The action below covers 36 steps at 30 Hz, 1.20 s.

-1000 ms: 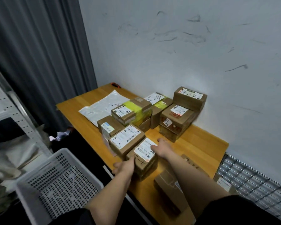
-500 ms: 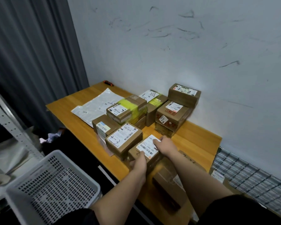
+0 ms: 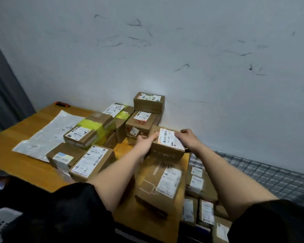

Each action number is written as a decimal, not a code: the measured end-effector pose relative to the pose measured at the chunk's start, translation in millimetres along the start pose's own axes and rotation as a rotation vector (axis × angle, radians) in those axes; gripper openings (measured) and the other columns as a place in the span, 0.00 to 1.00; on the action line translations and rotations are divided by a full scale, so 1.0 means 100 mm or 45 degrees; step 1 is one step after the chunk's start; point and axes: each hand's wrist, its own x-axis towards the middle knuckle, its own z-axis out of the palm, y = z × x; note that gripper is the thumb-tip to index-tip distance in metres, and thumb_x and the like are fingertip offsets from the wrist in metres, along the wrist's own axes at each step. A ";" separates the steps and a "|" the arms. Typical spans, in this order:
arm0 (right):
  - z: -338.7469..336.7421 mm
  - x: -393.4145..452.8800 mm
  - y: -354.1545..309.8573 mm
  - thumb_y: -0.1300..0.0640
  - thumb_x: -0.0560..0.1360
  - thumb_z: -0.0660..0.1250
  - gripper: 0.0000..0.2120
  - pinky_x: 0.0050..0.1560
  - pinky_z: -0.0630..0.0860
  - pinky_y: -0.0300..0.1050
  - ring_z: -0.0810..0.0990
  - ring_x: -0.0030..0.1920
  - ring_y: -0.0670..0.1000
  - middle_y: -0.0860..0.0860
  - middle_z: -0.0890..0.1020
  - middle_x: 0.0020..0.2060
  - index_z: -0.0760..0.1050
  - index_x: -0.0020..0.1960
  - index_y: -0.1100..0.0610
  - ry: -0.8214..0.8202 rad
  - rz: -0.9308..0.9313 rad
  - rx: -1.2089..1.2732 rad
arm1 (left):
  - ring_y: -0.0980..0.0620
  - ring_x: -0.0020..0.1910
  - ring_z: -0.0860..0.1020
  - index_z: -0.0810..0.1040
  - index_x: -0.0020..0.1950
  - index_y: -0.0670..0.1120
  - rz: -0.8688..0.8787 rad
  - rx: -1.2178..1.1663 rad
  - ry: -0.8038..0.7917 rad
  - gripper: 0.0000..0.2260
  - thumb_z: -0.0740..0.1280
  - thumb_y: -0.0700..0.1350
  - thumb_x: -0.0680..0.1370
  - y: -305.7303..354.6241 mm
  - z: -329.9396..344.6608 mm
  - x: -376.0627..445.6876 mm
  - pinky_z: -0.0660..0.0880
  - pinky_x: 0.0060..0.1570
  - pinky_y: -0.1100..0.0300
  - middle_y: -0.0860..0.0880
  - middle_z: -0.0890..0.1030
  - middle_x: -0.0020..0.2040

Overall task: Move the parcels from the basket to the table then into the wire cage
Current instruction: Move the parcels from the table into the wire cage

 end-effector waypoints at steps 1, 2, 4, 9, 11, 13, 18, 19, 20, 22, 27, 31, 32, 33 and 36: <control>-0.13 -0.06 0.04 0.47 0.79 0.63 0.21 0.45 0.75 0.45 0.76 0.45 0.52 0.50 0.77 0.47 0.64 0.68 0.53 -0.045 0.028 0.028 | 0.52 0.47 0.77 0.65 0.65 0.48 0.021 0.066 -0.086 0.27 0.67 0.62 0.73 0.08 0.04 0.01 0.76 0.44 0.57 0.47 0.78 0.54; -0.29 -0.11 0.11 0.46 0.79 0.62 0.19 0.46 0.74 0.47 0.77 0.44 0.52 0.50 0.77 0.46 0.65 0.67 0.52 -0.089 0.050 0.041 | 0.52 0.47 0.77 0.67 0.64 0.48 0.034 0.147 -0.162 0.26 0.67 0.62 0.74 0.14 0.11 0.04 0.75 0.42 0.58 0.48 0.78 0.53; -0.54 -0.21 0.24 0.44 0.78 0.62 0.17 0.46 0.75 0.47 0.77 0.46 0.51 0.50 0.78 0.47 0.71 0.63 0.51 -0.184 0.092 0.060 | 0.53 0.48 0.78 0.72 0.62 0.49 0.053 0.268 -0.287 0.24 0.66 0.63 0.74 0.24 0.25 0.08 0.77 0.42 0.59 0.50 0.80 0.51; -1.14 -0.33 0.67 0.40 0.75 0.64 0.17 0.50 0.80 0.47 0.79 0.55 0.50 0.50 0.81 0.53 0.77 0.58 0.50 -0.321 0.285 0.248 | 0.58 0.41 0.75 0.78 0.49 0.51 0.056 0.368 -0.571 0.12 0.65 0.58 0.77 0.40 0.92 0.09 0.74 0.47 0.60 0.53 0.79 0.41; -1.37 -0.34 0.83 0.41 0.75 0.64 0.18 0.51 0.81 0.48 0.80 0.55 0.51 0.52 0.81 0.55 0.77 0.58 0.52 -0.294 0.311 0.305 | 0.57 0.42 0.76 0.78 0.50 0.52 0.049 0.345 -0.630 0.11 0.65 0.58 0.76 0.41 1.26 0.13 0.74 0.52 0.56 0.54 0.80 0.42; -1.59 -0.33 0.99 0.41 0.76 0.63 0.18 0.52 0.80 0.50 0.80 0.54 0.51 0.52 0.81 0.55 0.76 0.59 0.51 -0.247 0.306 0.345 | 0.56 0.43 0.77 0.77 0.56 0.52 0.056 0.311 -0.623 0.14 0.65 0.59 0.76 0.37 1.62 0.17 0.75 0.46 0.58 0.53 0.80 0.43; -2.05 -0.13 1.48 0.38 0.77 0.61 0.21 0.51 0.77 0.49 0.80 0.52 0.49 0.50 0.83 0.55 0.73 0.64 0.48 -0.146 0.360 0.407 | 0.52 0.43 0.79 0.63 0.68 0.45 -0.065 0.146 -0.481 0.26 0.67 0.56 0.76 0.07 2.46 0.24 0.77 0.30 0.61 0.47 0.80 0.51; -2.12 -0.09 1.59 0.38 0.77 0.61 0.22 0.55 0.76 0.51 0.80 0.52 0.50 0.51 0.82 0.55 0.72 0.65 0.48 -0.124 0.381 0.423 | 0.49 0.48 0.79 0.61 0.69 0.45 -0.104 0.120 -0.455 0.28 0.67 0.56 0.76 -0.02 2.60 0.26 0.78 0.37 0.58 0.45 0.79 0.55; -2.20 -0.04 1.72 0.38 0.77 0.60 0.22 0.57 0.75 0.52 0.80 0.52 0.51 0.51 0.82 0.55 0.72 0.65 0.49 -0.113 0.396 0.446 | 0.46 0.53 0.78 0.59 0.71 0.46 -0.140 0.113 -0.430 0.30 0.67 0.56 0.76 -0.11 2.76 0.30 0.78 0.46 0.54 0.43 0.78 0.59; -2.34 0.04 1.92 0.41 0.79 0.59 0.19 0.55 0.75 0.52 0.79 0.49 0.51 0.50 0.82 0.50 0.72 0.64 0.51 -0.077 0.399 0.493 | 0.43 0.57 0.76 0.55 0.74 0.47 -0.215 0.119 -0.402 0.33 0.67 0.56 0.76 -0.29 3.03 0.37 0.76 0.52 0.50 0.43 0.75 0.61; -2.40 0.27 2.46 0.46 0.80 0.61 0.23 0.46 0.77 0.48 0.79 0.48 0.52 0.55 0.79 0.55 0.67 0.69 0.58 0.159 0.474 0.679 | 0.46 0.52 0.77 0.60 0.74 0.49 -0.389 0.165 -0.491 0.26 0.64 0.53 0.79 -0.80 3.48 0.47 0.77 0.53 0.48 0.45 0.75 0.58; -2.20 0.50 2.95 0.45 0.78 0.63 0.27 0.48 0.78 0.50 0.79 0.50 0.55 0.56 0.78 0.55 0.64 0.70 0.59 0.293 0.576 0.754 | 0.45 0.52 0.78 0.63 0.73 0.53 -0.505 0.191 -0.492 0.20 0.59 0.51 0.82 -1.24 3.71 0.60 0.75 0.54 0.48 0.45 0.77 0.58; -2.14 0.58 3.09 0.43 0.78 0.63 0.27 0.50 0.78 0.52 0.79 0.51 0.56 0.56 0.78 0.54 0.64 0.70 0.57 0.301 0.596 0.755 | 0.45 0.50 0.78 0.62 0.74 0.53 -0.522 0.165 -0.477 0.20 0.58 0.50 0.82 -1.34 3.77 0.66 0.76 0.49 0.51 0.44 0.76 0.59; -2.07 0.65 3.23 0.42 0.78 0.63 0.28 0.53 0.78 0.54 0.79 0.53 0.57 0.56 0.78 0.55 0.64 0.71 0.56 0.312 0.619 0.755 | 0.46 0.49 0.77 0.62 0.74 0.52 -0.525 0.132 -0.455 0.20 0.58 0.49 0.82 -1.44 3.82 0.73 0.76 0.43 0.54 0.44 0.76 0.60; -1.88 0.93 3.62 0.40 0.78 0.61 0.29 0.59 0.76 0.57 0.78 0.57 0.58 0.58 0.77 0.59 0.63 0.72 0.56 0.275 0.663 0.716 | 0.50 0.47 0.76 0.63 0.74 0.49 -0.472 0.111 -0.354 0.20 0.59 0.47 0.82 -1.80 3.94 1.03 0.74 0.36 0.59 0.45 0.76 0.60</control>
